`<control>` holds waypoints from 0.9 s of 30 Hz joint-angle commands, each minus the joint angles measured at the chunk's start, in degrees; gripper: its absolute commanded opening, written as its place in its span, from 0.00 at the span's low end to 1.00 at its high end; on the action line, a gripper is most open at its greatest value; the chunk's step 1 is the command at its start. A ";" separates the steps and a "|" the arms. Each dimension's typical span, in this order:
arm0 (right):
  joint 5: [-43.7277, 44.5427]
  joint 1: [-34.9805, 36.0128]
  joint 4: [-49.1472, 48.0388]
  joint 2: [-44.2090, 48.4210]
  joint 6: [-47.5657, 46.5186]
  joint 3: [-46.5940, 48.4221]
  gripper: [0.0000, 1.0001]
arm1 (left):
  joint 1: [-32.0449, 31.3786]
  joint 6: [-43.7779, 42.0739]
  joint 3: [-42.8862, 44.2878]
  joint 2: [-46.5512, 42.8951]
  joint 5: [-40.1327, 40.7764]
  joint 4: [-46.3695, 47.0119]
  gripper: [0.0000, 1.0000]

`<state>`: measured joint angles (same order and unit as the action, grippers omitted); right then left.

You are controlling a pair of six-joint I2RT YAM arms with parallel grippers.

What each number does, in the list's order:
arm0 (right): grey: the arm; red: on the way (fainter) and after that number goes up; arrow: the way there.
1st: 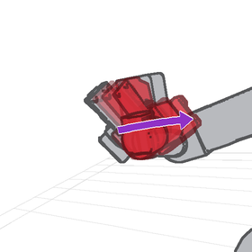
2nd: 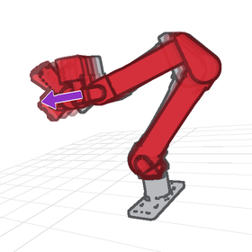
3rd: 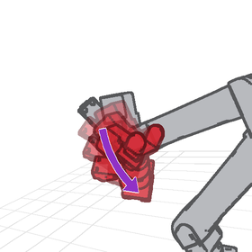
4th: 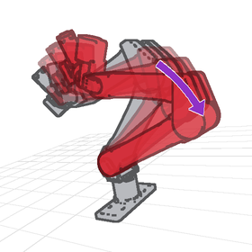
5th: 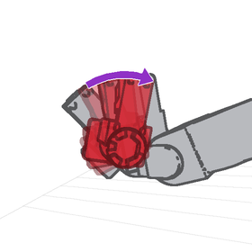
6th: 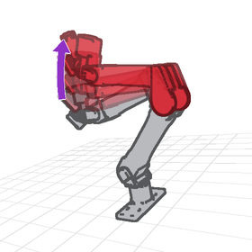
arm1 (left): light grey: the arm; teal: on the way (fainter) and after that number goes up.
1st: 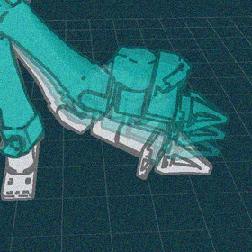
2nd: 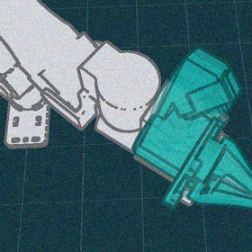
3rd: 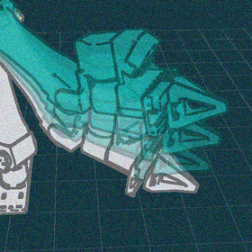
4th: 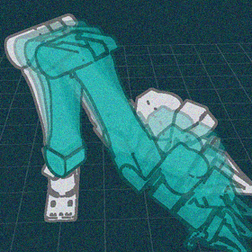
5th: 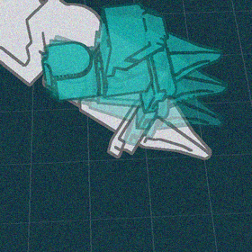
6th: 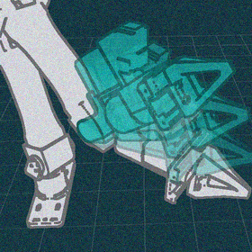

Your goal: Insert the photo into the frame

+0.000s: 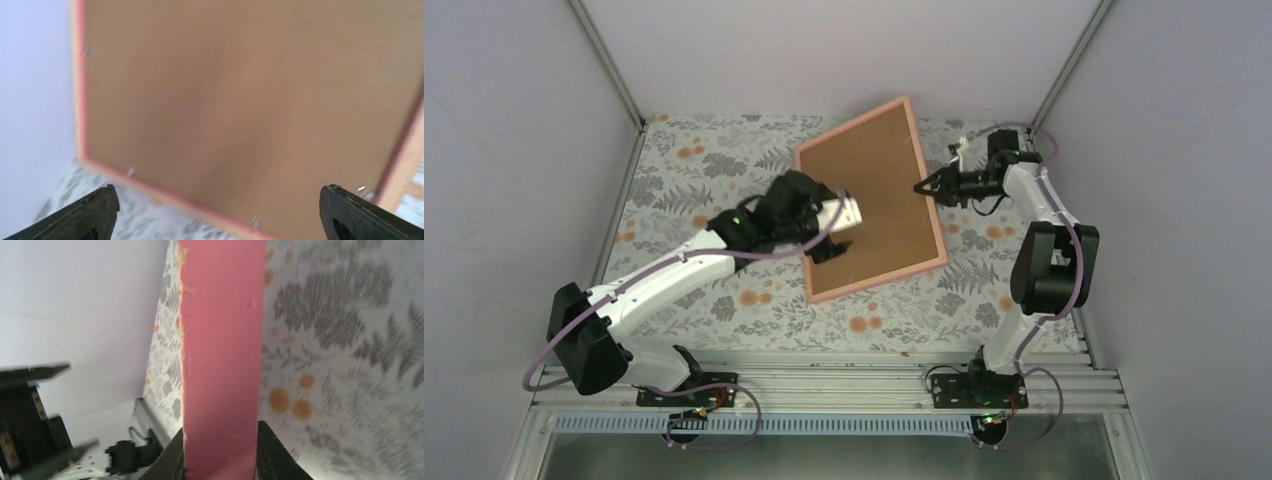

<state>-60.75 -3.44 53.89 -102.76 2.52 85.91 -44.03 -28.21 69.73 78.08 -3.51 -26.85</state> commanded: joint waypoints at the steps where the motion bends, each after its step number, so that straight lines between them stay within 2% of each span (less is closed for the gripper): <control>1: 1.73 -0.38 -0.36 5.55 -11.62 12.93 0.04 | 9.47 6.90 4.42 0.81 -0.09 -1.08 1.00; 3: 5.34 -0.10 1.36 5.47 -14.29 18.06 0.04 | 13.08 11.68 5.19 1.58 -1.76 -0.74 1.00; 8: 16.32 1.77 4.17 4.85 -20.52 30.73 0.04 | 22.35 16.90 7.34 3.11 -2.31 0.39 1.00; 12: 27.96 6.03 2.17 6.51 -26.65 34.53 0.03 | 30.09 20.92 10.33 5.27 -4.35 0.01 1.00; 19: 51.75 19.22 -11.05 14.33 -38.33 21.47 0.03 | 37.29 22.90 11.91 5.95 -5.96 -0.31 1.00; 27: 68.44 35.48 -28.47 22.48 -49.97 -0.05 0.04 | 42.08 23.07 11.71 5.10 -5.79 -1.51 1.00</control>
<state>-2.61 26.48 44.23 -85.27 -39.53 93.17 -3.42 -6.31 80.47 84.09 -8.84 -27.22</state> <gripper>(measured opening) 0.187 0.998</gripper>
